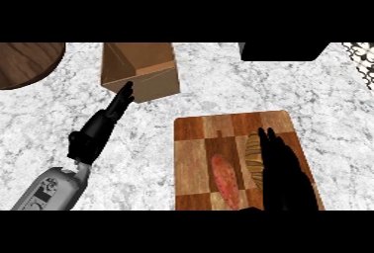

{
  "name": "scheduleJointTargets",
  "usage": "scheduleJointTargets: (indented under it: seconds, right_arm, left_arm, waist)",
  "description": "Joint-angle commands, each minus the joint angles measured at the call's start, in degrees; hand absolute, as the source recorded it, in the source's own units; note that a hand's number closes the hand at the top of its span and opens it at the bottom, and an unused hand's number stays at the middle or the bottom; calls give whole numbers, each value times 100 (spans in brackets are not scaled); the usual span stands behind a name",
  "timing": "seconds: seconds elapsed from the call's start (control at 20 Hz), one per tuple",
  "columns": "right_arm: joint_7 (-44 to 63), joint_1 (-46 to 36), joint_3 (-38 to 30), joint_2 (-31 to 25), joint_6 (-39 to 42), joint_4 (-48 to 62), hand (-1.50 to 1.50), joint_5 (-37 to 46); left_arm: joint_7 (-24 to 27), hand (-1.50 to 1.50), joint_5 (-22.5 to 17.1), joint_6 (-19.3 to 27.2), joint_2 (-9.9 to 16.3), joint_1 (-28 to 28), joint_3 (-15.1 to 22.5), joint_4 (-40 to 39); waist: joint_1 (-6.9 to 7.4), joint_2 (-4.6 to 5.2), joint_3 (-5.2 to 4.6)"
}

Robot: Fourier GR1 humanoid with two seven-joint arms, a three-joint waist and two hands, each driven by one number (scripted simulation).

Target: Pick the croissant from the cutting board and place it in the cardboard box

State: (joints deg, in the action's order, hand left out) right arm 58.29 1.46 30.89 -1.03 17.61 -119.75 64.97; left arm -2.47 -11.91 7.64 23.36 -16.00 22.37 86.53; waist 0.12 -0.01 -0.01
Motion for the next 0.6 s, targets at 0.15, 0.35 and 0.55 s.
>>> scheduleJointTargets:
  seconds: [0.15, 0.35, 0.55]
  right_arm:
    - [711, -694, -405, 100, 186, 872, -150, -422]
    - [104, -178, -505, 99, -272, 930, -150, -84]
    - [-386, -135, -623, -7, -488, 1123, -150, 20]
  left_arm:
    - [23, 0, 355, -47, -276, 123, -36, 31]
    - [36, 0, 546, -263, -340, 437, -202, 135]
    - [32, 0, 694, -454, -700, 261, -447, -146]
  waist:
    - [13, 6, 0]
    - [-9, -3, 1]
    - [-23, 0, 1]
